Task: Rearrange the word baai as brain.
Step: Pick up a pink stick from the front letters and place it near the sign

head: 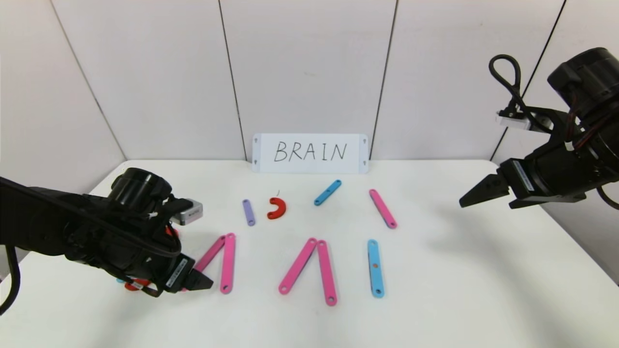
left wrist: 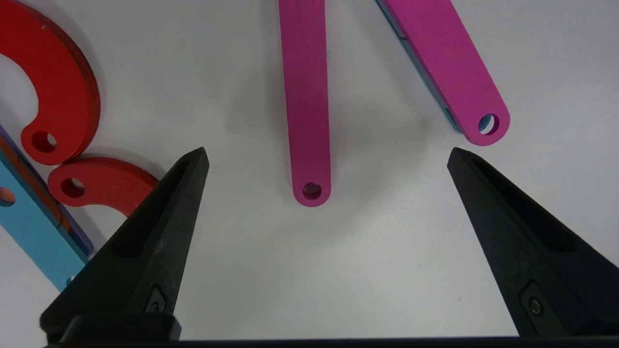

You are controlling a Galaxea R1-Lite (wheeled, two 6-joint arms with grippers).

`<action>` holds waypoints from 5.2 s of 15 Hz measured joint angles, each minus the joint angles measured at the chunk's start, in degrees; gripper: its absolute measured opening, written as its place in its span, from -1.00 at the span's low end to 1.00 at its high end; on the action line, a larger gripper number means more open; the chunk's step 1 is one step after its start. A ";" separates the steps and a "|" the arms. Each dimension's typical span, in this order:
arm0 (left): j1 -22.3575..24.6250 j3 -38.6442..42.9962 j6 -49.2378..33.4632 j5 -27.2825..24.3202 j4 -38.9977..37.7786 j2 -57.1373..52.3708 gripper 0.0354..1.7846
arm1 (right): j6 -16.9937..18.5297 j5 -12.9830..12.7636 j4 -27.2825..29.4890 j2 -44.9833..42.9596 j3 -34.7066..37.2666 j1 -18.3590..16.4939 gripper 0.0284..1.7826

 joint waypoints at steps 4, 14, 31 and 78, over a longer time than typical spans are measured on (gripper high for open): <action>-0.66 -0.07 0.02 0.35 -0.12 1.26 0.94 | -0.09 -0.02 0.00 -0.05 0.00 -0.09 0.95; -0.40 -0.13 0.00 1.88 -4.74 3.94 0.94 | -0.11 0.00 0.00 -0.16 0.18 -0.12 0.95; -0.20 -0.40 0.11 2.45 -4.86 4.99 0.37 | -0.28 -0.09 0.00 -0.44 0.35 -0.20 0.95; 4.52 -24.53 -24.83 16.94 -15.73 22.52 -0.59 | -1.02 -0.52 0.00 -1.10 1.58 0.10 0.95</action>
